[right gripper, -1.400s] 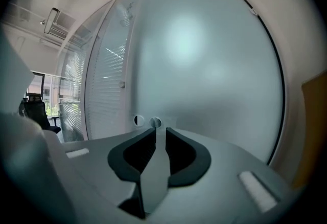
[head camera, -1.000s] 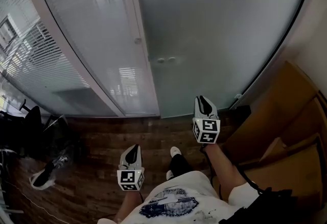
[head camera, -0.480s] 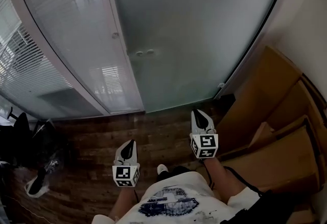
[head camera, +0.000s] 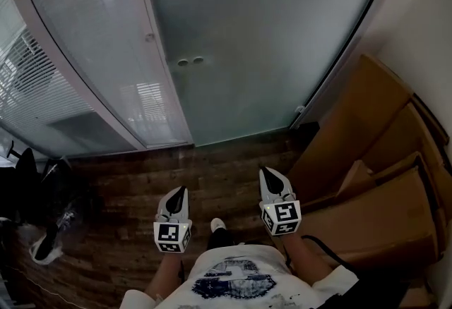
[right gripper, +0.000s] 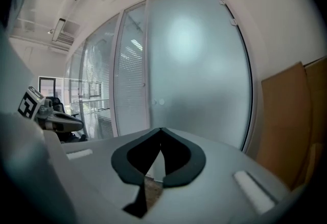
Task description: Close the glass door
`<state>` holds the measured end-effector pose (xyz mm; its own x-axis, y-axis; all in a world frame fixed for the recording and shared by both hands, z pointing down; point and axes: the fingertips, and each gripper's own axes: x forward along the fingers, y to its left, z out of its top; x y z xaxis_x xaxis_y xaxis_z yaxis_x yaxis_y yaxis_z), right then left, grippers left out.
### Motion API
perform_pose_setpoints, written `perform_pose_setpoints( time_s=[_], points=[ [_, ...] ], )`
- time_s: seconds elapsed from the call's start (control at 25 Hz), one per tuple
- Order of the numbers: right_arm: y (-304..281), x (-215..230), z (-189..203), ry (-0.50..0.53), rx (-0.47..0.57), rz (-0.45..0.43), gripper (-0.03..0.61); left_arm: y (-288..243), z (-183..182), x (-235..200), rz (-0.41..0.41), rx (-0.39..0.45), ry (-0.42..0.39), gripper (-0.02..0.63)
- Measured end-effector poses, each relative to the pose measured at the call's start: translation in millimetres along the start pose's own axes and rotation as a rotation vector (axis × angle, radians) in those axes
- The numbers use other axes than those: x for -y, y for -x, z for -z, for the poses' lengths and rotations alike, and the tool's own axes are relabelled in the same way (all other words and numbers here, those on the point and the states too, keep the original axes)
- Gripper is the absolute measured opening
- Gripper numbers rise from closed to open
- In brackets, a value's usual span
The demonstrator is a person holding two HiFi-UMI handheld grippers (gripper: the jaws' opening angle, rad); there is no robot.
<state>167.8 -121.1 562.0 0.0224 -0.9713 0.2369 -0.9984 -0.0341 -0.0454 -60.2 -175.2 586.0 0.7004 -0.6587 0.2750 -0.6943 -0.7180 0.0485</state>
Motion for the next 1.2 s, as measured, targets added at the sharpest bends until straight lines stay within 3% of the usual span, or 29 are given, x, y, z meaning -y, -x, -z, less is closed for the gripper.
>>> perform_pose_setpoints(
  time_s=[0.32,0.72,1.2],
  points=[
    [66,6,8,-0.023,0.039,-0.015,0.008,30,-8,54,0.008,0.026,-0.052,0.0],
    [143,7,21,-0.037,0.077,-0.047,0.008,88,7,124,-0.012,0.034,-0.068,0.0],
    [170,1,25,-0.085,0.094,-0.081,0.008,114,8,143,-0.043,0.027,-0.105,0.0]
  ],
)
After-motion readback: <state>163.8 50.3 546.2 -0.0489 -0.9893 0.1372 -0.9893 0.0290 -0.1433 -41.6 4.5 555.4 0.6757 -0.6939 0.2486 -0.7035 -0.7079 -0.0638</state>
